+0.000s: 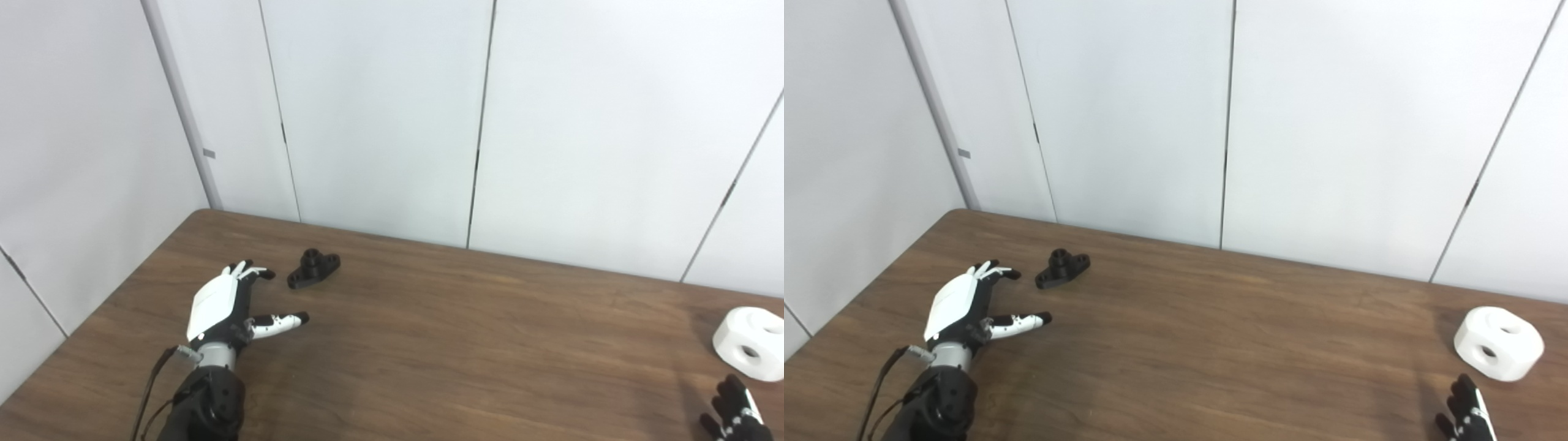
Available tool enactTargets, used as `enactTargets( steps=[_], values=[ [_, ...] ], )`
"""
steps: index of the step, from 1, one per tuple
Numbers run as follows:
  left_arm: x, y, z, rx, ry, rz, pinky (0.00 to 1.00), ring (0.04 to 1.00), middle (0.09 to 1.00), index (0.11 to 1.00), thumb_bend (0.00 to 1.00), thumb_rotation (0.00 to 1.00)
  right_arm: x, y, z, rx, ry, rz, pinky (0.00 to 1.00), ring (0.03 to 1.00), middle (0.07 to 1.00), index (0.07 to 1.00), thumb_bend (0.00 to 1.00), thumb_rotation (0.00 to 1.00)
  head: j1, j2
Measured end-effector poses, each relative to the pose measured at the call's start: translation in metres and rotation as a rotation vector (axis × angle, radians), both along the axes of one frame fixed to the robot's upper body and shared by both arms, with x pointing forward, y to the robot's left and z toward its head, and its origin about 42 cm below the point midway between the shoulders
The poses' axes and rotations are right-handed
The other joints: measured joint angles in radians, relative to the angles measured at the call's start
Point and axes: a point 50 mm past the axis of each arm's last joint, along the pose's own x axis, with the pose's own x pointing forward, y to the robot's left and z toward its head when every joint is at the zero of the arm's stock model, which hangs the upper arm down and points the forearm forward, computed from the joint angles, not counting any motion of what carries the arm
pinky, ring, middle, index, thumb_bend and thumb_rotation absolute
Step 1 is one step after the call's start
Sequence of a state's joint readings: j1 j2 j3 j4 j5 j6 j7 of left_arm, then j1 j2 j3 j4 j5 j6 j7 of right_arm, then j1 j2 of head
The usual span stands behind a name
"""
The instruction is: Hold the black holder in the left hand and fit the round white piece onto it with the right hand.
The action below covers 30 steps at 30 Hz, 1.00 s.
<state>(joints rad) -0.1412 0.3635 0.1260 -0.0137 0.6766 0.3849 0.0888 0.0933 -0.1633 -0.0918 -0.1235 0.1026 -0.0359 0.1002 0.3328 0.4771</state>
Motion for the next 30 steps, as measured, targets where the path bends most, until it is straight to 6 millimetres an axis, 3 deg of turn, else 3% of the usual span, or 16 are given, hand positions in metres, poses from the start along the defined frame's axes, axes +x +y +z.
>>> enactTargets(
  steps=[17,30],
  values=[
    [0.066,0.005,-0.007,-0.002,0.095,0.044,1.00,1.000,0.977,0.811,0.90,0.42,0.000,0.002,0.000,-0.002,-0.002,0.001,1.00,1.000,1.000,1.000,0.66,1.00,-0.008,0.005],
    [0.093,0.008,-0.008,-0.029,0.115,0.062,1.00,1.000,0.970,0.807,0.92,0.41,0.000,0.002,0.001,-0.013,-0.003,-0.002,1.00,1.000,0.986,1.000,0.67,1.00,-0.015,0.002]
  ],
)
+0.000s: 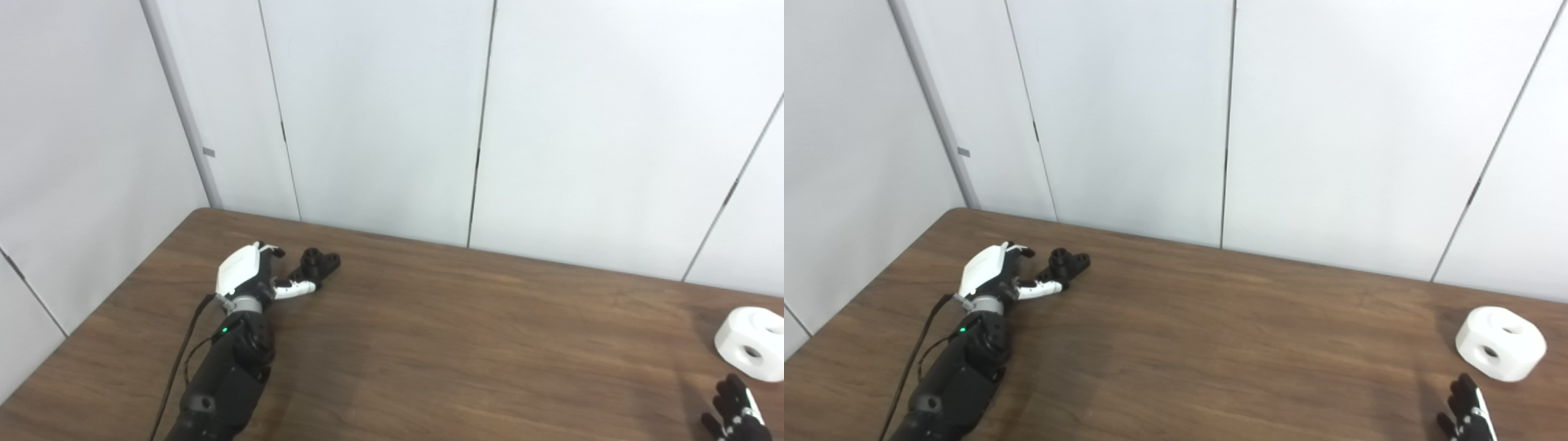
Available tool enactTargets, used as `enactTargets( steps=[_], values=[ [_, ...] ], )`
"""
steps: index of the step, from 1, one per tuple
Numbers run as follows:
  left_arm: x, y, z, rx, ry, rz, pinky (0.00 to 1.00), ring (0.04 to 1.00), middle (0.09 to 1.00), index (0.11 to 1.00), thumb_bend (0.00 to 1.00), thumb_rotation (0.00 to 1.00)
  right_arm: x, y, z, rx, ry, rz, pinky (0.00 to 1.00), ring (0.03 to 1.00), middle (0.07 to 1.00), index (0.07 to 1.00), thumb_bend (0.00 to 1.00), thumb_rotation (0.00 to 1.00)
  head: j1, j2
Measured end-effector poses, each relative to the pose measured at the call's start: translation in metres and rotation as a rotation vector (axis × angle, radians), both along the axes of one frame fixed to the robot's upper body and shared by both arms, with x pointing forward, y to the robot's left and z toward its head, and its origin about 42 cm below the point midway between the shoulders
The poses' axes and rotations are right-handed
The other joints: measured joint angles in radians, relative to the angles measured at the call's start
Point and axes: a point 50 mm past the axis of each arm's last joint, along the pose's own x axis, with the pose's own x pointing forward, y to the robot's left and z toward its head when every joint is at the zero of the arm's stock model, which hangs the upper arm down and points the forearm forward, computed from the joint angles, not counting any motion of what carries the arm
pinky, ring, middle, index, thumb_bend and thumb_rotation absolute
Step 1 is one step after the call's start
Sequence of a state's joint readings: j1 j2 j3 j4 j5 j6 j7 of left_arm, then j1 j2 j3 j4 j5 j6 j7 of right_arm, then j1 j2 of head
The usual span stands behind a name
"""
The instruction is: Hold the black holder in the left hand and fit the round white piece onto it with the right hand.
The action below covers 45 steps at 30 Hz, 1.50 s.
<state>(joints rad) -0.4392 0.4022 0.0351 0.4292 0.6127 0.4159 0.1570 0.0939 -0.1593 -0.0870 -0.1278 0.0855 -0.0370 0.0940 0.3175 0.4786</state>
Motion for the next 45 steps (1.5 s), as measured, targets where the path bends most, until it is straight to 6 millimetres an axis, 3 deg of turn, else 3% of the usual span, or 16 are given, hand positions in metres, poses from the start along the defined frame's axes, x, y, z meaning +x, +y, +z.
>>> enactTargets(
  steps=[12,31,45],
  values=[
    [0.013,-0.007,-0.002,-0.032,0.013,-0.017,1.00,1.000,0.954,0.787,0.89,0.39,-0.001,0.001,0.000,-0.006,-0.001,-0.010,1.00,1.000,0.979,1.000,0.65,1.00,-0.008,0.009],
    [0.013,-0.013,-0.006,-0.011,-0.004,-0.015,1.00,0.994,0.920,0.717,0.84,0.32,-0.003,0.002,0.000,0.001,0.001,-0.015,1.00,1.000,0.985,1.000,0.66,1.00,-0.009,0.023],
    [0.012,-0.014,-0.005,-0.007,-0.011,-0.013,1.00,0.985,0.908,0.685,0.86,0.27,-0.005,0.003,0.000,0.001,0.002,-0.008,1.00,1.000,0.987,1.000,0.62,1.00,-0.008,0.032]
  ],
)
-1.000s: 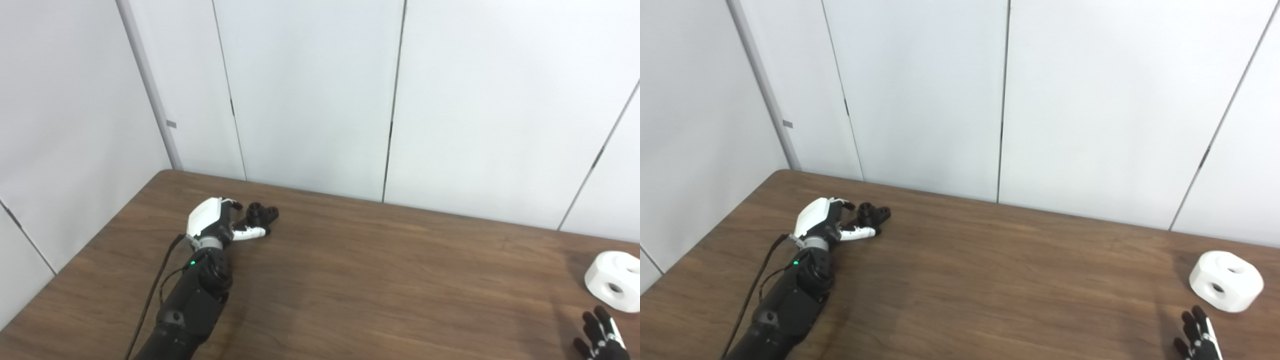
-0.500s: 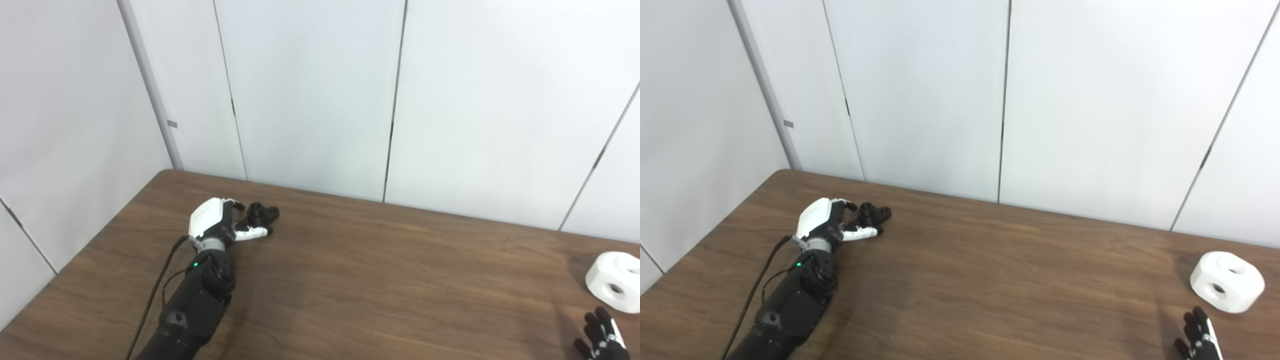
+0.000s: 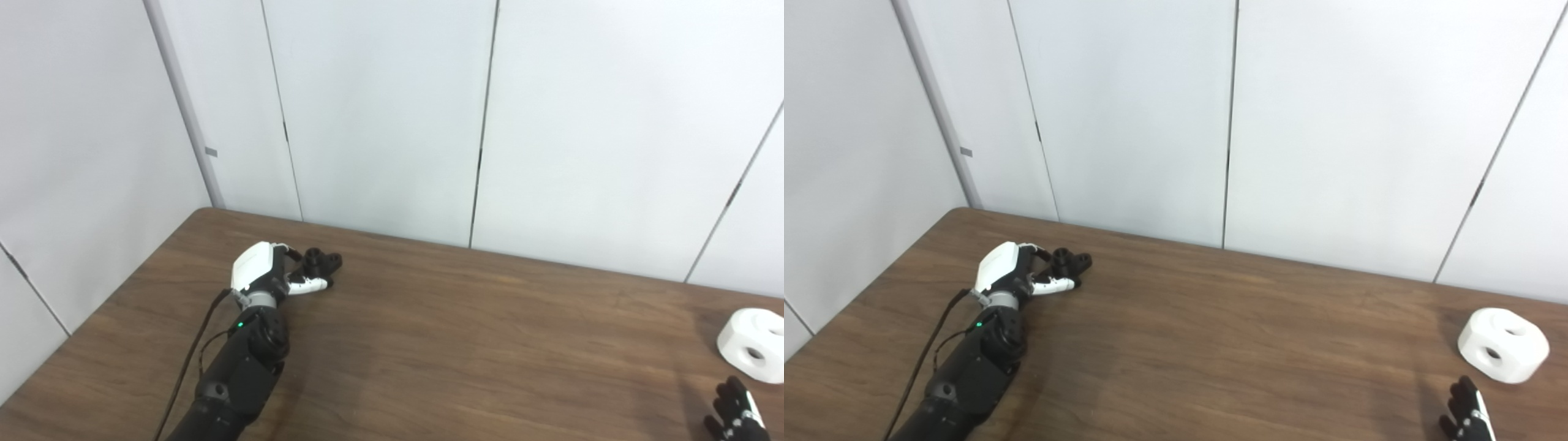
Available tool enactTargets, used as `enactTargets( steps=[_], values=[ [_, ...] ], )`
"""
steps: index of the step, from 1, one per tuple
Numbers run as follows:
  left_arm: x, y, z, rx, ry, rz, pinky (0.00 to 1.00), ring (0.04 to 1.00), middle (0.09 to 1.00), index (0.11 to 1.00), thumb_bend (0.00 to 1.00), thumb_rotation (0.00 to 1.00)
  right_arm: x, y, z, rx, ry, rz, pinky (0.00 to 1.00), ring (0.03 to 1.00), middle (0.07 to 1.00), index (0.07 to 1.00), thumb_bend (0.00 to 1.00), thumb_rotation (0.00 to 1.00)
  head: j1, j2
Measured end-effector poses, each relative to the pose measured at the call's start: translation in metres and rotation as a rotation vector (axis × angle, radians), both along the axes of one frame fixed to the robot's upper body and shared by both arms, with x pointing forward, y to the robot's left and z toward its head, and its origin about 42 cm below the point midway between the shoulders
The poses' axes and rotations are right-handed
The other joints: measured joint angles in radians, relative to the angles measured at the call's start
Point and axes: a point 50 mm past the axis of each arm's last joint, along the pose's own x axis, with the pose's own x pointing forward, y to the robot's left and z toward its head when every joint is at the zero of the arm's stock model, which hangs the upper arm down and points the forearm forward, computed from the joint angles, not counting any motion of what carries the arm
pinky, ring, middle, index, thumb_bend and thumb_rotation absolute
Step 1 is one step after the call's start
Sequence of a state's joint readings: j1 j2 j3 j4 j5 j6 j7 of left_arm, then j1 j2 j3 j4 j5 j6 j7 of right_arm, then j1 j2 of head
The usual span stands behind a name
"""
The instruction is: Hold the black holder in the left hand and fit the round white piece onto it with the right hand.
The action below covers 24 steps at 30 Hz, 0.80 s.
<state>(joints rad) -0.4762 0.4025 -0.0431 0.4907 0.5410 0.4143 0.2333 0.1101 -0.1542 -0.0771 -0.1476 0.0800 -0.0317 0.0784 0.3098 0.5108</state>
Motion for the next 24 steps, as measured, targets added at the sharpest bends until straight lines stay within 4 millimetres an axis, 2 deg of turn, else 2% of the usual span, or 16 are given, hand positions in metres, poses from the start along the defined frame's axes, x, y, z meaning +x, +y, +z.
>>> enactTargets(
  steps=[5,9,10,11,13,24],
  values=[
    [-0.0015,0.0001,-0.0006,-0.001,-0.005,0.001,1.00,0.974,0.892,0.661,0.86,0.23,-0.0014,0.0012,0.0007,-0.001,0.006,0.003,1.00,1.000,0.989,1.000,0.63,1.00,-0.002,0.002],
    [-0.0018,0.0020,-0.0021,-0.024,-0.026,0.010,1.00,0.952,0.857,0.598,0.84,0.12,-0.0017,0.0015,0.0011,-0.007,0.009,0.003,1.00,1.000,0.980,1.000,0.62,1.00,-0.002,0.002],
    [-0.0019,0.0024,-0.0026,-0.036,-0.034,0.011,1.00,0.952,0.851,0.535,0.65,0.09,-0.0018,0.0015,0.0012,-0.007,0.009,0.003,1.00,1.000,0.978,1.000,0.62,1.00,-0.002,0.002],
    [-0.0020,0.0028,-0.0033,-0.046,-0.040,0.015,1.00,0.949,0.843,0.512,0.59,0.07,-0.0018,0.0015,0.0013,-0.007,0.009,0.003,1.00,1.000,0.977,1.000,0.62,1.00,-0.002,0.002],
    [-0.0022,0.0031,-0.0042,-0.060,-0.049,0.020,1.00,0.937,0.817,0.489,0.54,0.05,-0.0018,0.0016,0.0017,-0.007,0.011,0.003,1.00,1.000,0.984,1.000,0.61,1.00,-0.002,0.002],
    [-0.0021,0.0067,-0.0096,-0.035,-0.064,0.018,1.00,0.904,0.777,0.484,0.52,0.04,-0.0020,0.0015,0.0029,-0.006,0.016,0.002,1.00,1.000,0.985,1.000,0.60,1.00,-0.003,0.003]
  ],
)
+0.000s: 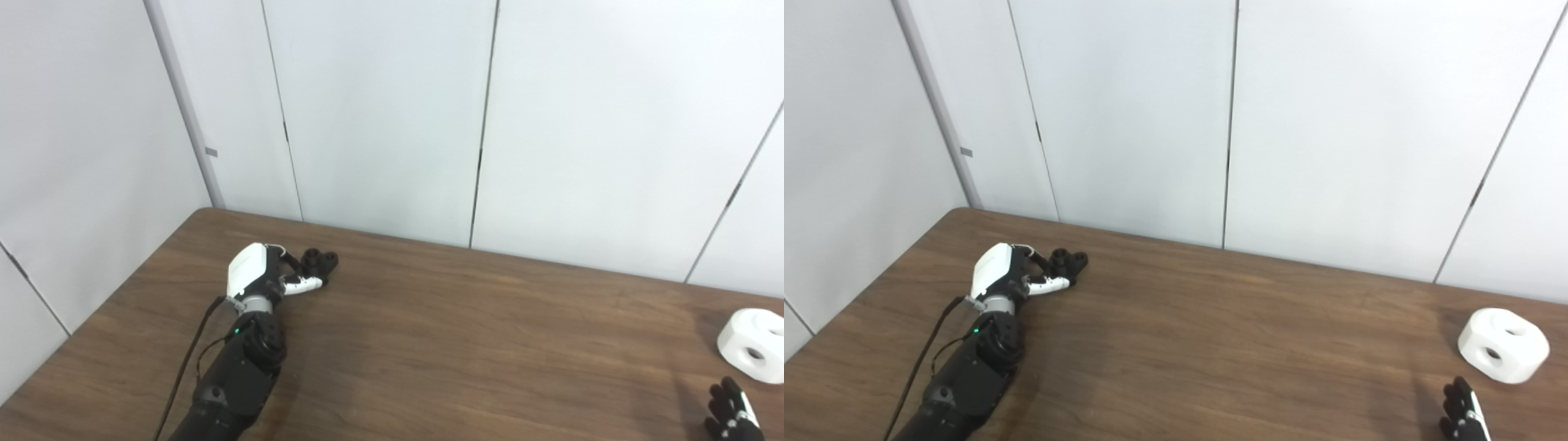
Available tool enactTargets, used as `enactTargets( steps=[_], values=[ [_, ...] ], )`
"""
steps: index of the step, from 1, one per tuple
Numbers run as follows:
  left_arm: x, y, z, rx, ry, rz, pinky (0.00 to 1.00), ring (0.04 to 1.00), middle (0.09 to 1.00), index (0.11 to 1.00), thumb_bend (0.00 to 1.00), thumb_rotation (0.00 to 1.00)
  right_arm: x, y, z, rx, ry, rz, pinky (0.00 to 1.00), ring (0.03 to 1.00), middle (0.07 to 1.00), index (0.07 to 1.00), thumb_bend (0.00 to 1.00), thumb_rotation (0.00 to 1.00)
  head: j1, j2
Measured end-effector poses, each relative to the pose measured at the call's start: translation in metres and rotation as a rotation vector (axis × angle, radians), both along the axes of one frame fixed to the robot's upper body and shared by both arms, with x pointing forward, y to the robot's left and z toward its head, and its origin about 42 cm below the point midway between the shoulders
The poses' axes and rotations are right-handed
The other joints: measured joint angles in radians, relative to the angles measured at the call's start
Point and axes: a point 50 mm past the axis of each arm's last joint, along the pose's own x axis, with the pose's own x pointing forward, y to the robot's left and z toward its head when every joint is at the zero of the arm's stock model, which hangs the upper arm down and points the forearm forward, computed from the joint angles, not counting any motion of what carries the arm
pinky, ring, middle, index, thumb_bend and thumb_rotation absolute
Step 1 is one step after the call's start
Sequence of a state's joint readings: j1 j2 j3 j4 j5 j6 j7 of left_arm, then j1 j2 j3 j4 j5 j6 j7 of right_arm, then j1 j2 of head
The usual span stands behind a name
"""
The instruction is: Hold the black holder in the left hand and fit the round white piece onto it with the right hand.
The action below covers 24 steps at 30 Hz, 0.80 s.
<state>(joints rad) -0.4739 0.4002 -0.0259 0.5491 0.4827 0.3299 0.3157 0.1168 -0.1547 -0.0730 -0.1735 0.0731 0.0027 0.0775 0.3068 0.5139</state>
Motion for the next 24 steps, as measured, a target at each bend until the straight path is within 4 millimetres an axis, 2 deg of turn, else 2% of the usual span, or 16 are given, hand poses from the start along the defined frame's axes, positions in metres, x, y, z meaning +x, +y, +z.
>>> enactTargets(
  steps=[4,14,24],
  values=[
    [0.001,-0.001,0.001,0.003,0.000,-0.004,1.00,0.908,0.779,0.484,0.52,0.04,0.000,0.000,0.000,0.002,-0.001,-0.001,1.00,1.000,0.980,1.000,0.62,1.00,0.000,0.000],
    [0.001,-0.002,0.002,0.011,0.006,-0.022,0.99,0.892,0.779,0.485,0.52,0.04,-0.001,0.001,0.001,-0.002,-0.003,-0.005,1.00,1.000,0.968,1.000,0.59,1.00,-0.018,0.005],
    [-0.019,-0.019,0.004,0.040,0.009,-0.142,1.00,0.873,0.767,0.486,0.52,0.04,-0.003,0.004,0.001,0.002,0.002,-0.010,1.00,1.000,0.980,1.000,0.60,1.00,-0.038,0.011]
  ],
)
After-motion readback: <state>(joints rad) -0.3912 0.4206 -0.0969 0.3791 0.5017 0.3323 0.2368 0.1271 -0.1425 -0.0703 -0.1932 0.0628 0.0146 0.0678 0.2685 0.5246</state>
